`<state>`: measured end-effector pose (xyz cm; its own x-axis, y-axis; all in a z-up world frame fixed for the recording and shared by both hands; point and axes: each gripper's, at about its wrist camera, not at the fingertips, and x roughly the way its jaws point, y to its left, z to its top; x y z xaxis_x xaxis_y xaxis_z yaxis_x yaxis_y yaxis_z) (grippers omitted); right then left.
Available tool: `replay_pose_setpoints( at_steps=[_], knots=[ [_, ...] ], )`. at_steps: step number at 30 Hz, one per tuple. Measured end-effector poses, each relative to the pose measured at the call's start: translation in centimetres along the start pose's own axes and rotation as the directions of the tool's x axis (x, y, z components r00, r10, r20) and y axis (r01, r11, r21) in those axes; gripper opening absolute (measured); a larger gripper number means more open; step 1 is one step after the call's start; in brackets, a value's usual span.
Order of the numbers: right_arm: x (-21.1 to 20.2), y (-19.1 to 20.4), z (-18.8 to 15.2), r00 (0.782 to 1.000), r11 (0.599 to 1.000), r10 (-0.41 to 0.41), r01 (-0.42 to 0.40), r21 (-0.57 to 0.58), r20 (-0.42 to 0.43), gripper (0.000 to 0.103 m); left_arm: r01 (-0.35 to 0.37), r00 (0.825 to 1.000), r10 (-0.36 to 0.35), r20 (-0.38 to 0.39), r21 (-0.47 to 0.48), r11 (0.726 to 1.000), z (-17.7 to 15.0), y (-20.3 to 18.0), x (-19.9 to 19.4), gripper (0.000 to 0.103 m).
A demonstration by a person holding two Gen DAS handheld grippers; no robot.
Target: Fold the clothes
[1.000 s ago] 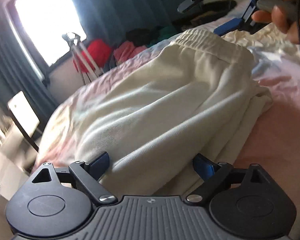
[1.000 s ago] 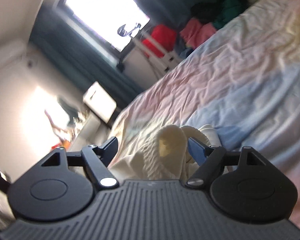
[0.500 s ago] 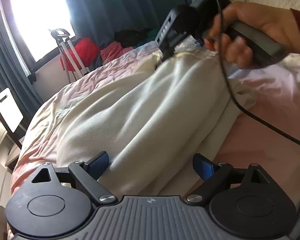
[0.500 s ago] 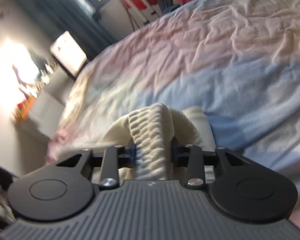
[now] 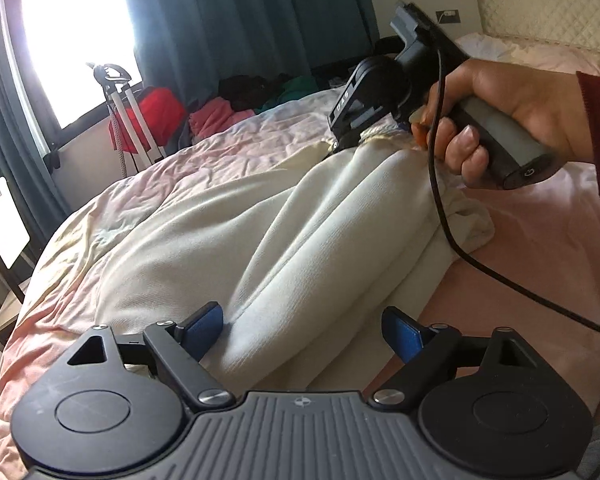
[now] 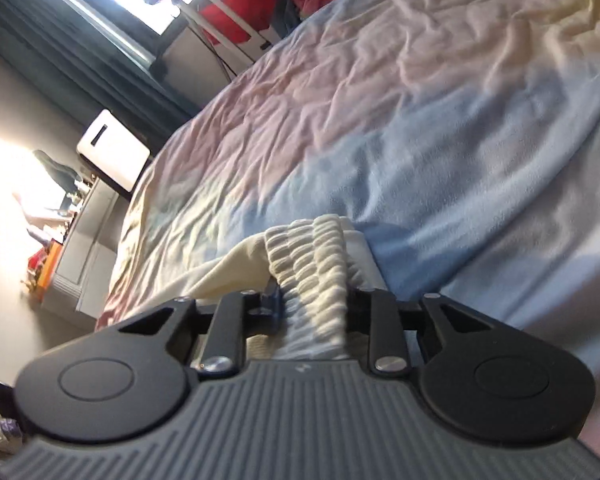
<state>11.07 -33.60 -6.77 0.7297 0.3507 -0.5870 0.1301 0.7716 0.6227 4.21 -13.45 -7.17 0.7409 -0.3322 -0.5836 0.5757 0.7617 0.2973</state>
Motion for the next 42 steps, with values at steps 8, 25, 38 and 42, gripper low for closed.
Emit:
replay_pose_setpoints(
  at_steps=[8,25,38,42],
  knots=[
    [-3.8,2.5,-1.7,0.995,0.996,-0.025,0.033,-0.086,0.097,0.034,-0.010,1.000,0.010,-0.008,-0.027,1.000,-0.2,0.1,-0.7,0.088],
    [-8.9,1.2,-7.4,0.988,0.988,-0.152,0.152,-0.006,0.019,0.087,0.000,1.000,-0.002,-0.012,-0.191,0.982,-0.2,1.7,-2.2,0.084],
    [-8.0,-0.4,-6.6,0.991,0.982,0.134,-0.133,0.135,0.002,0.092,-0.018,0.999,0.010,-0.035,-0.239,0.971,-0.4,2.2,-2.9,0.082],
    [-6.5,-0.2,-6.9,0.996,0.989,0.085,-0.080,0.121,-0.040,0.091,-0.008,0.999,-0.001,-0.033,-0.270,0.963,-0.4,2.6,-3.2,0.083]
  ],
)
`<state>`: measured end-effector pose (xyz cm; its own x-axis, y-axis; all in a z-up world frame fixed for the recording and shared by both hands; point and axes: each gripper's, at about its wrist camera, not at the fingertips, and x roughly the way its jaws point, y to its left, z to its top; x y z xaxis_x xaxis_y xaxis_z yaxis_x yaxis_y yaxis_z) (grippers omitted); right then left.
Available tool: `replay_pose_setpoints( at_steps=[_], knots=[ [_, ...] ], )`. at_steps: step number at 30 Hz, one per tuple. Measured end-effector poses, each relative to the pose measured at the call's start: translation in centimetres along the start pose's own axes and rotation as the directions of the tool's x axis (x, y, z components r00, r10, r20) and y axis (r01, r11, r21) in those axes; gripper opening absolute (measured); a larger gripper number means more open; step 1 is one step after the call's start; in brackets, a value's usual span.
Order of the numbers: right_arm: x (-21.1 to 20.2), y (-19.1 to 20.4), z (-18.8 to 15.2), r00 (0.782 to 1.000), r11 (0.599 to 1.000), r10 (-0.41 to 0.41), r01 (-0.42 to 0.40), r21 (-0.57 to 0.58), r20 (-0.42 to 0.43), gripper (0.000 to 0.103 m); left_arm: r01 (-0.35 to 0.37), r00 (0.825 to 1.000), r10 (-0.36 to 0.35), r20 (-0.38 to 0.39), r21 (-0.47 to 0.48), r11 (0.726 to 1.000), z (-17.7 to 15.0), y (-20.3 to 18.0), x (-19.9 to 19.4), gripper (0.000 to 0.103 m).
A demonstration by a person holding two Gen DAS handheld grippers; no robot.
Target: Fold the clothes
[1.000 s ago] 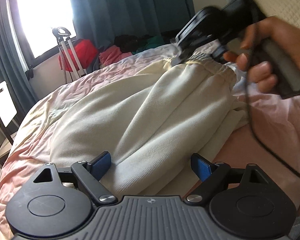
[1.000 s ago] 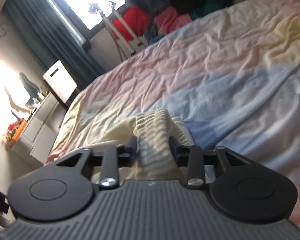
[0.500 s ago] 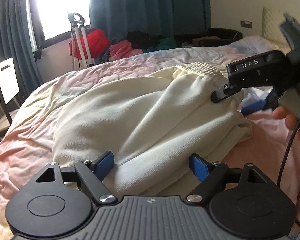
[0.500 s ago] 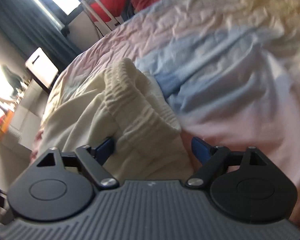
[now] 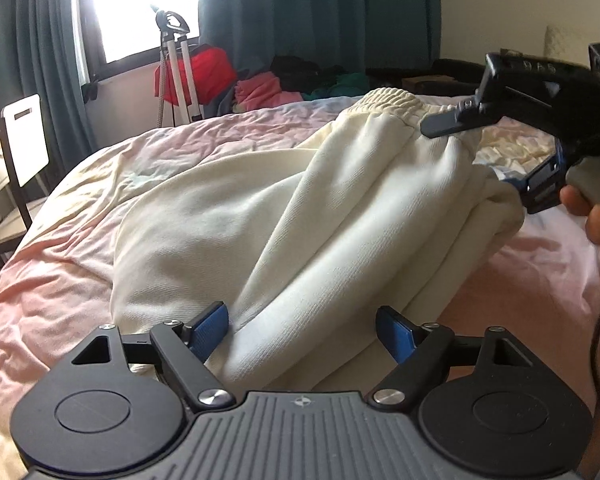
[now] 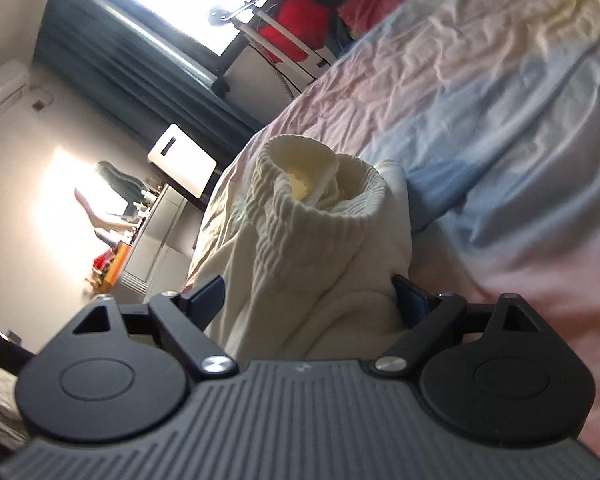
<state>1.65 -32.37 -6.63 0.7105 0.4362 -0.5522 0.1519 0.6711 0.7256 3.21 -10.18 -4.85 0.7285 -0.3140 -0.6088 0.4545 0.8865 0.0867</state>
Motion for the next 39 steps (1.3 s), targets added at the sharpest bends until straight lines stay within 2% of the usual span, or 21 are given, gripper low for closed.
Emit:
replay_pose_setpoints(
  at_steps=[5,7,10,12,15,17,18,20,22,24,25,28,30,32,34,36,38,39],
  knots=[
    [1.9,0.0,-0.3,0.997,0.998,-0.067,0.067,-0.018,-0.044,0.091,0.019,1.000,-0.019,-0.006,-0.014,1.000,0.0,0.0,-0.4,0.083],
    [2.3,0.4,-0.5,0.995,0.995,-0.089,0.087,-0.037,-0.054,0.088,0.039,0.999,-0.039,-0.001,-0.056,0.998,0.1,0.5,-0.7,0.083],
    [1.2,1.5,-0.9,0.995,0.990,-0.101,0.099,-0.097,-0.022,0.071,0.083,0.997,-0.082,0.014,-0.148,0.985,0.4,1.8,-1.5,0.083],
    [0.4,1.9,-0.9,0.995,0.988,-0.101,0.101,-0.117,0.003,0.062,0.124,0.992,-0.115,0.052,-0.251,0.960,0.6,3.5,-2.6,0.087],
    [-0.8,2.7,-0.6,0.995,0.986,-0.088,0.095,-0.139,0.053,0.053,0.188,0.979,-0.140,0.147,-0.398,0.898,0.8,6.8,-4.6,0.090],
    [-1.3,3.1,0.0,0.994,0.986,-0.071,0.083,-0.148,0.089,0.050,0.212,0.970,-0.118,0.210,-0.510,0.834,0.1,9.4,-5.9,0.098],
    [-1.4,3.5,0.2,0.993,0.985,-0.063,0.078,-0.151,0.105,0.050,0.211,0.970,-0.096,0.225,-0.569,0.795,-0.3,10.6,-6.3,0.099],
    [-1.6,3.8,0.4,0.991,0.986,-0.042,0.062,-0.158,0.131,0.049,0.203,0.974,-0.077,0.213,-0.672,0.712,-1.2,12.7,-6.0,0.099],
    [-1.6,4.2,0.4,0.988,0.984,-0.033,0.058,-0.170,0.150,0.049,0.200,0.979,-0.103,0.174,-0.746,0.635,-2.1,14.1,-4.8,0.099],
    [-1.6,4.4,0.4,0.987,0.982,-0.030,0.059,-0.182,0.156,0.049,0.191,0.979,-0.177,0.104,-0.782,0.593,-2.8,14.3,-2.9,0.099],
    [-1.6,4.4,0.4,0.987,0.981,-0.031,0.060,-0.185,0.156,0.049,0.174,0.978,-0.197,0.068,-0.787,0.592,-2.9,14.1,-2.1,0.100],
    [-1.5,4.0,0.3,0.988,0.983,-0.037,0.062,-0.174,0.147,0.049,0.106,0.985,-0.172,-0.006,-0.763,0.638,-3.1,13.1,-1.0,0.101],
    [-1.6,3.6,0.1,0.989,0.985,-0.046,0.068,-0.159,0.138,0.049,0.075,0.978,-0.199,-0.069,-0.769,0.634,-3.3,12.9,0.1,0.101],
    [-1.2,3.1,0.0,0.990,0.987,-0.065,0.083,-0.141,0.125,0.050,0.078,0.970,-0.231,-0.079,-0.797,0.600,-4.1,13.0,0.9,0.102],
    [-0.7,2.6,-0.1,0.990,0.987,-0.083,0.097,-0.129,0.110,0.050,0.090,0.969,-0.238,-0.068,-0.799,0.595,-4.3,13.0,0.8,0.102],
    [-0.5,2.3,-0.1,0.991,0.988,-0.091,0.103,-0.114,0.102,0.051,0.102,0.969,-0.242,-0.055,-0.798,0.594,-4.4,13.0,0.5,0.097],
    [-0.5,2.4,-0.2,0.990,0.988,-0.091,0.103,-0.114,0.106,0.051,0.111,0.970,-0.239,-0.043,-0.796,0.594,-4.6,13.0,0.2,0.086],
    [-0.6,2.5,-0.4,0.990,0.987,-0.091,0.104,-0.119,0.110,0.051,0.112,0.972,-0.232,-0.037,-0.795,0.596,-4.6,12.9,0.0,0.084]
  ],
)
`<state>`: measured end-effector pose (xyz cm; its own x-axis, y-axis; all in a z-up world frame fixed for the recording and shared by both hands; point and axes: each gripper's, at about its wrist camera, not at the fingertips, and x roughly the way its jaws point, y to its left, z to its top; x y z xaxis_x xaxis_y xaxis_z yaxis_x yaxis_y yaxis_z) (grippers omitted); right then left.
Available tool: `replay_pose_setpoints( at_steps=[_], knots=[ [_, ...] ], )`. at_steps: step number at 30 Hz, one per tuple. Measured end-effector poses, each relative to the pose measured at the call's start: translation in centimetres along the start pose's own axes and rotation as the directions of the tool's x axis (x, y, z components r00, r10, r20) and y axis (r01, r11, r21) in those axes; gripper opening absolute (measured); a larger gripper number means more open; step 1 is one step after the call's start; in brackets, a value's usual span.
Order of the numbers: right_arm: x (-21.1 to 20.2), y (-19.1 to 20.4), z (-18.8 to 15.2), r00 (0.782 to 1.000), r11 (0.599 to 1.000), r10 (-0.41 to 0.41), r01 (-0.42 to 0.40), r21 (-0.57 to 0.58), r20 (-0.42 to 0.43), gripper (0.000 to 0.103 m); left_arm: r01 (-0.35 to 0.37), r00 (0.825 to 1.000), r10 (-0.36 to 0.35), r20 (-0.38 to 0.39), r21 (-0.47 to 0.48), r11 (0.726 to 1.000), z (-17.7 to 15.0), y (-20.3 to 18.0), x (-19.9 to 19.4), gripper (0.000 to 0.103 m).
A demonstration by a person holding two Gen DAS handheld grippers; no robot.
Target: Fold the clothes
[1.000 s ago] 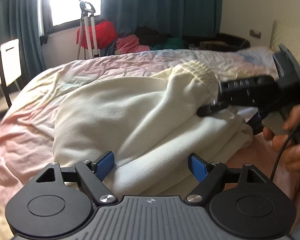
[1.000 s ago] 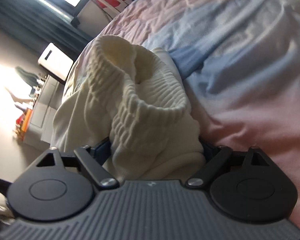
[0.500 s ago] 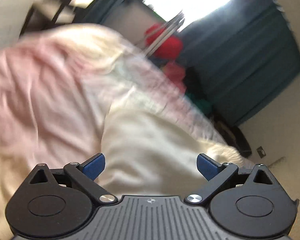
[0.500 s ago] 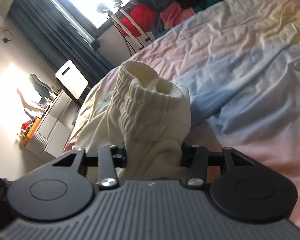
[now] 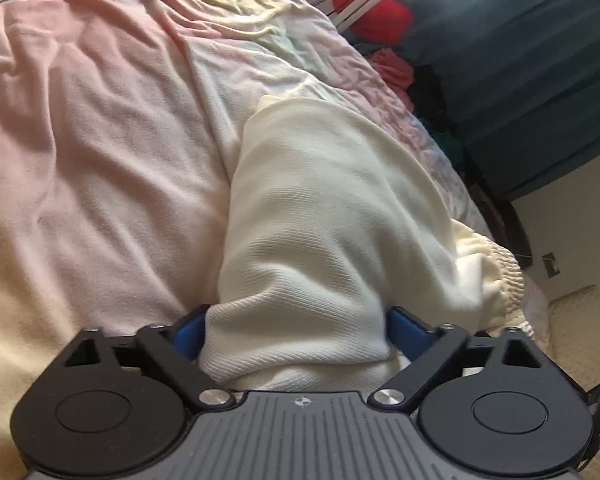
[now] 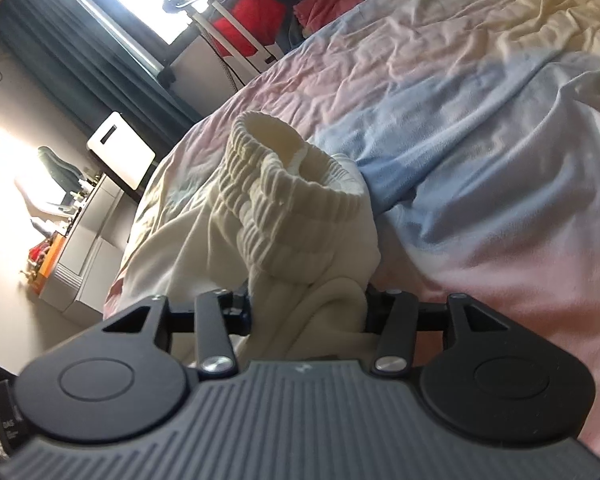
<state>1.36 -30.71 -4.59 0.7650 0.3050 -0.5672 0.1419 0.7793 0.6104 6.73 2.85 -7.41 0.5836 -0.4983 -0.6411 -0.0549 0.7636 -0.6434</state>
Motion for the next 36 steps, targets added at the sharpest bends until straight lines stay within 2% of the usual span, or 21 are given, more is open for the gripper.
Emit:
replay_pose_setpoints(
  at_steps=[3,5,11,15,19,22,24,29,32,34,36],
  knots=[
    [-0.6,0.8,-0.2,1.000,1.000,0.004,-0.003,-0.027,0.022,0.051,-0.001,1.000,0.001,0.029,0.011,1.000,-0.3,-0.4,-0.8,0.073],
    [-1.2,1.4,-0.2,0.999,0.999,0.016,-0.014,-0.048,0.046,0.050,0.023,0.998,-0.024,0.060,0.016,1.000,-0.3,-0.7,-1.8,0.064],
    [-4.3,3.4,1.1,0.990,0.996,0.076,-0.070,-0.058,0.120,0.048,0.083,0.989,-0.086,0.123,0.033,0.996,0.4,-3.0,-4.9,0.055],
    [-6.7,4.4,3.8,0.977,0.994,0.104,-0.100,-0.032,0.184,0.048,0.079,0.980,-0.091,0.176,0.074,0.994,1.1,-8.0,-6.1,0.054],
    [-9.1,2.3,8.6,0.958,0.993,0.112,-0.120,0.014,0.263,0.048,0.094,0.973,-0.118,0.196,0.131,0.987,2.9,-15.0,-4.5,0.054],
    [-10.7,-0.6,13.0,0.942,0.992,0.089,-0.114,0.057,0.323,0.048,0.106,0.960,-0.157,0.231,0.218,0.970,3.8,-21.9,-1.0,0.054],
    [-11.4,-3.1,16.3,0.932,0.991,0.058,-0.098,0.094,0.357,0.048,0.141,0.955,-0.195,0.223,0.238,0.961,4.3,-26.0,2.7,0.054],
    [-11.1,-10.0,23.3,0.915,0.985,-0.059,-0.011,0.170,0.398,0.048,0.214,0.960,-0.250,0.123,0.250,0.944,6.1,-36.1,13.5,0.054],
    [-10.8,-14.2,27.4,0.899,0.975,-0.130,0.040,0.217,0.417,0.048,0.229,0.965,-0.253,0.070,0.241,0.943,6.2,-40.3,19.8,0.054],
    [-9.5,-17.2,28.4,0.900,0.961,-0.157,0.044,0.273,0.408,0.048,0.221,0.969,-0.242,0.055,0.258,0.941,5.8,-41.6,23.8,0.054],
    [-7.8,-19.8,27.6,0.908,0.946,-0.185,0.062,0.318,0.375,0.048,0.194,0.975,-0.217,0.041,0.306,0.932,4.8,-41.6,27.5,0.054]
  ],
)
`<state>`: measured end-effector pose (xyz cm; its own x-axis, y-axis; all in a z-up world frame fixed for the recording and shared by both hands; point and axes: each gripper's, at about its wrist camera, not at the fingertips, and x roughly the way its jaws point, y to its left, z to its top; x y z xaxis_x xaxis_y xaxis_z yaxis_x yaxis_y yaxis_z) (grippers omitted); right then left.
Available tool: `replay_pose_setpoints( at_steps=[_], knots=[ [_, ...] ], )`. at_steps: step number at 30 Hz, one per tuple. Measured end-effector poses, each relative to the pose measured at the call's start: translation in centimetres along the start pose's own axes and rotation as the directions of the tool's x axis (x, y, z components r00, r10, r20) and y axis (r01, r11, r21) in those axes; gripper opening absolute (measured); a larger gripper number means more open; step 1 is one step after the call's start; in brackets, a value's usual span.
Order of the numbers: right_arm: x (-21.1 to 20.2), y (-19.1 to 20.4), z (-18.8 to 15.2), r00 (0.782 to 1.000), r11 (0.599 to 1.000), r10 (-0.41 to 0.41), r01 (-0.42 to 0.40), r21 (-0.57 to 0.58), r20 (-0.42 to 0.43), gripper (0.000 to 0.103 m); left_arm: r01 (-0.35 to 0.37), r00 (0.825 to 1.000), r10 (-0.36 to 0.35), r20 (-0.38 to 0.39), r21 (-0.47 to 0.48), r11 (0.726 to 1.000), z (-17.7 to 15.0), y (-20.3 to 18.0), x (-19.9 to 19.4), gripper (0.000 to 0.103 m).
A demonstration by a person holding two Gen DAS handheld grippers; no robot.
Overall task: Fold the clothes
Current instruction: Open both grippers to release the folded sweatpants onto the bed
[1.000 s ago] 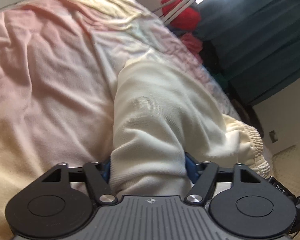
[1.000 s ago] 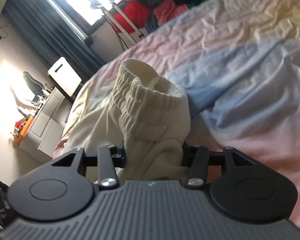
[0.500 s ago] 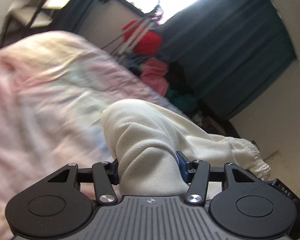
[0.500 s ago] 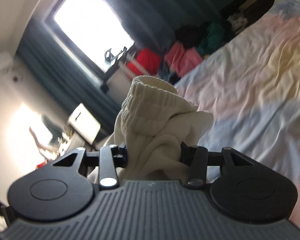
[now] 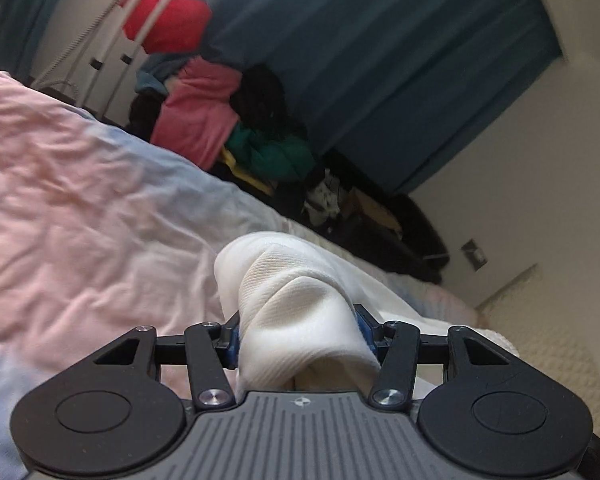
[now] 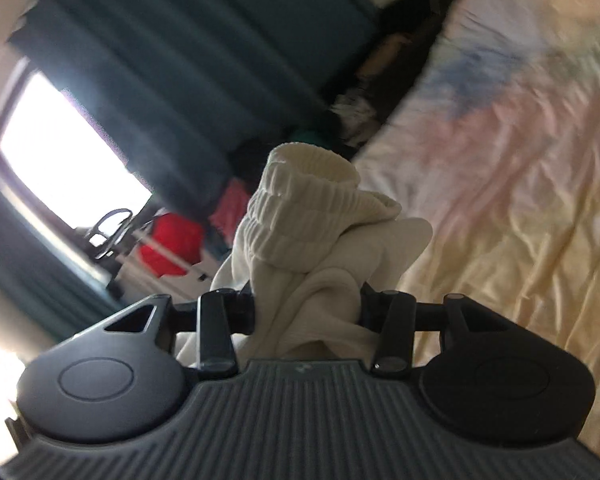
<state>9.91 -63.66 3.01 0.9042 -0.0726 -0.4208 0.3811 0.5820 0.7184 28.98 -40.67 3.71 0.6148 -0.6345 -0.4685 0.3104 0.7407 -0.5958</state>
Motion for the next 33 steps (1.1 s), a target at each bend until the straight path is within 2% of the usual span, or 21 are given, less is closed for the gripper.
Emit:
replay_pose_setpoints(
  at_steps=[2,4,6,9,11,13,14,17,20,22,24,27,28,29,33],
  knots=[
    [1.7,-2.6,-0.8,0.999,0.999,-0.036,0.037,0.034,-0.028,0.048,-0.035,0.998,0.038,-0.046,0.061,0.998,-2.0,1.1,2.6,0.054],
    [2.8,-5.1,-2.1,0.996,0.996,-0.062,0.066,0.055,-0.057,0.048,-0.029,0.996,0.036,-0.081,0.085,0.996,-4.1,3.2,3.8,0.055],
    [3.0,-7.4,-4.2,0.993,0.995,-0.076,0.081,0.058,-0.088,0.048,0.000,0.996,0.012,-0.088,0.139,0.990,-5.9,4.8,4.0,0.056],
    [2.0,-10.0,-7.1,0.991,0.997,-0.067,0.072,0.040,-0.117,0.050,0.003,0.990,0.031,-0.137,0.240,0.971,-8.1,6.2,3.5,0.062],
    [1.7,-11.4,-9.1,0.986,0.994,-0.095,0.102,0.042,-0.139,0.058,-0.007,0.986,0.056,-0.155,0.299,0.954,-9.3,6.6,3.1,0.067],
    [1.3,-12.1,-10.5,0.984,0.990,-0.121,0.130,0.061,-0.133,0.066,-0.003,0.987,0.051,-0.152,0.307,0.952,-9.5,6.9,2.6,0.070],
    [1.0,-12.1,-10.7,0.983,0.987,-0.127,0.139,0.085,-0.132,0.066,-0.010,0.987,0.058,-0.147,0.311,0.950,-9.5,6.6,1.9,0.072],
    [-0.6,-10.6,-9.7,0.972,0.978,-0.182,0.196,0.078,-0.151,0.066,-0.060,0.984,0.119,-0.136,0.377,0.924,-8.9,4.6,-0.8,0.077],
    [-2.9,-8.2,-8.3,0.946,0.959,-0.273,0.282,0.027,-0.174,0.066,-0.072,0.986,0.129,-0.104,0.433,0.899,-7.9,2.1,-4.3,0.082],
    [-5.1,-6.1,-7.4,0.950,0.962,-0.269,0.271,-0.007,-0.158,0.066,-0.066,0.989,0.117,-0.089,0.444,0.894,-7.1,0.5,-6.9,0.088],
    [-7.5,-3.5,-6.4,0.957,0.965,-0.261,0.255,-0.060,-0.128,0.066,-0.066,0.989,0.118,-0.087,0.454,0.889,-6.3,-1.3,-9.4,0.088],
    [-11.0,0.2,-5.4,0.968,0.965,-0.236,0.223,-0.137,-0.087,0.066,-0.076,0.993,0.108,-0.039,0.481,0.873,-5.3,-4.0,-13.8,0.091],
    [-12.1,1.4,-5.1,0.972,0.965,-0.222,0.208,-0.161,-0.071,0.067,-0.075,0.995,0.099,-0.022,0.491,0.868,-5.1,-4.8,-15.3,0.095],
    [-13.5,2.5,-5.1,0.976,0.963,-0.209,0.196,-0.183,-0.059,0.067,-0.073,0.996,0.088,-0.005,0.502,0.862,-4.9,-5.6,-16.8,0.099],
    [-17.8,6.3,-5.5,0.986,0.950,-0.162,0.149,-0.275,-0.026,0.067,-0.071,0.997,0.057,0.042,0.532,0.844,-5.0,-7.7,-22.3,0.103]
  ],
)
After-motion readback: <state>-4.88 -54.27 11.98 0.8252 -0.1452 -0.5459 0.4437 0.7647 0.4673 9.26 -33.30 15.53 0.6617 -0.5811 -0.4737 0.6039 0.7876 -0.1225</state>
